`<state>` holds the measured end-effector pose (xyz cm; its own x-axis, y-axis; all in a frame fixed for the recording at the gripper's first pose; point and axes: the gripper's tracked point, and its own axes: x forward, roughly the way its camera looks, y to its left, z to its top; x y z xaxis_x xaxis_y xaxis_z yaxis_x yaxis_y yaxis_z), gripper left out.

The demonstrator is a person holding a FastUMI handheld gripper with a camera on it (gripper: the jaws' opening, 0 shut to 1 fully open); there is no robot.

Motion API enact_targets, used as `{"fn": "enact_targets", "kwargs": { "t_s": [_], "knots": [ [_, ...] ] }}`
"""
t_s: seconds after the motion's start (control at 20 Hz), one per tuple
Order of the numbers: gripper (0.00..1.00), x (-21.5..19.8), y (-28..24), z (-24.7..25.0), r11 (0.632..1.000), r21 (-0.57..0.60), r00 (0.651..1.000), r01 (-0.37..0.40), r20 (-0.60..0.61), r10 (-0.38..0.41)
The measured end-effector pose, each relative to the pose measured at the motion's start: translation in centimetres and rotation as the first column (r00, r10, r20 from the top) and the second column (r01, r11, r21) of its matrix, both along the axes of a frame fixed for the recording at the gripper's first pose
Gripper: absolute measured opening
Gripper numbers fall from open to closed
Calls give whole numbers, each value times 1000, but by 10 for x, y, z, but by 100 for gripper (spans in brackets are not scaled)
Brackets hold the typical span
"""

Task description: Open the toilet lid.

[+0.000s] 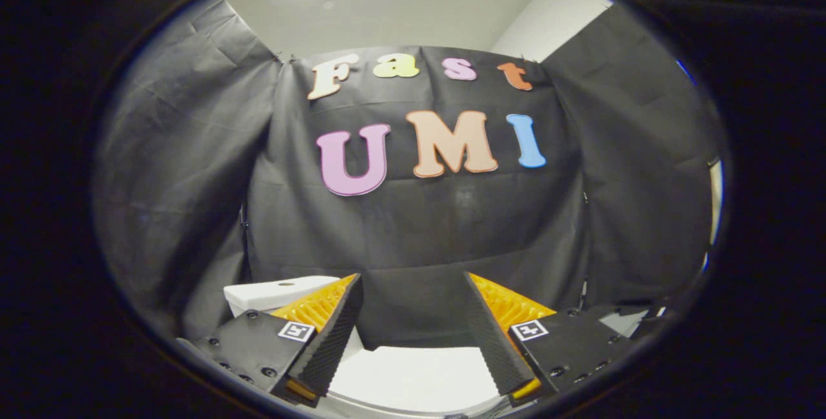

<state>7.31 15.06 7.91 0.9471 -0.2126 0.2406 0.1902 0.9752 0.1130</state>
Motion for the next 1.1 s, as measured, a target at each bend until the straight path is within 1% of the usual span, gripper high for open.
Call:
{"fn": "enact_targets", "kwargs": {
  "t_s": [0.2, 0.3, 0.4, 0.5, 0.65, 0.8, 0.85, 0.9, 0.95, 1.0, 1.1],
  "knots": [
    [92, -20, -6, 2, 994, 52, 993, 101, 54, -104],
    [92, -29, -14, 0, 980, 106, 981, 167, 85, -176],
    [92, -33, -14, -7, 965, 158, 970, 208, 92, -224],
    [92, -34, -11, -20, 953, 199, 965, 230, 79, -250],
    [92, -28, -2, -36, 934, 282, 965, 221, 72, -250],
    [92, -20, -1, -59, 895, 384, 961, 229, 60, -272],
    [92, -17, -2, -67, 872, 426, 956, 242, 51, -290],
    [92, -14, -8, -81, 840, 466, 945, 278, 25, -327],
    [86, -11, -13, -97, 808, 503, 937, 308, -10, -350],
    [80, -12, -7, -112, 786, 534, 936, 312, -32, -350],
    [80, -5, 1, -133, 741, 598, 939, 304, -58, -338]
  ]
}}
